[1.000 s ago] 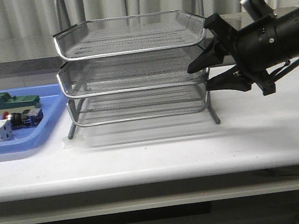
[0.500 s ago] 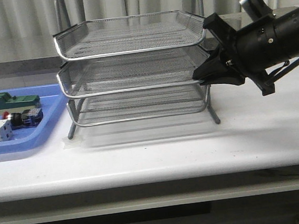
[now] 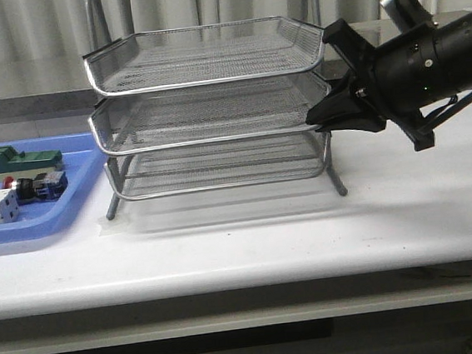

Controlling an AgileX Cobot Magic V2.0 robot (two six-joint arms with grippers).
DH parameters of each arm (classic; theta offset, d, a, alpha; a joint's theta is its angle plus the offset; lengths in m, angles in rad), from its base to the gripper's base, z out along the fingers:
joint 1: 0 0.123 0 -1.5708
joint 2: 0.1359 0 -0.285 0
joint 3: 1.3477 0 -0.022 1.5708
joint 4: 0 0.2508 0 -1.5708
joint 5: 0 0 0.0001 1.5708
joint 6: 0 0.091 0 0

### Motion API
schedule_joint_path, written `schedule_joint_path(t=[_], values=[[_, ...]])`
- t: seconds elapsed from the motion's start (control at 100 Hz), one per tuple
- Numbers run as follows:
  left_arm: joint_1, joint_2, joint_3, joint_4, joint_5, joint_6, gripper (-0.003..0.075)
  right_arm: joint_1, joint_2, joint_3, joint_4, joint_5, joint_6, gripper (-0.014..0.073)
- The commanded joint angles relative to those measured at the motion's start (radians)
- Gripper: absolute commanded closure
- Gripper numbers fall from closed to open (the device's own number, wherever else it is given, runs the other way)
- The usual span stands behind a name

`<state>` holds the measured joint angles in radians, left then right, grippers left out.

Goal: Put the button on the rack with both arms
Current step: 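Reach the right gripper into the middle rack tier and pull it outward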

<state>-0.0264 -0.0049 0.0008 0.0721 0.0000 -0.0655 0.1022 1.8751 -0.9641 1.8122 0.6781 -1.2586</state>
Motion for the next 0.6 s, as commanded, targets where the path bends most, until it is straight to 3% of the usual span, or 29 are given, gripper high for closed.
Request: schedule_joint_path(t=[0.0,0.59], values=[[0.002,-0.035,0.047,-0.005,-0.073,-0.008,0.0716,-0.001,-0.048,0.006,0.075,0.071,-0.015,0.0577],[0.002,-0.035,0.047,-0.005,-0.073,-0.008,0.0716,-0.001,-0.243,0.331,0.072,0.073,-0.072,0.0577]])
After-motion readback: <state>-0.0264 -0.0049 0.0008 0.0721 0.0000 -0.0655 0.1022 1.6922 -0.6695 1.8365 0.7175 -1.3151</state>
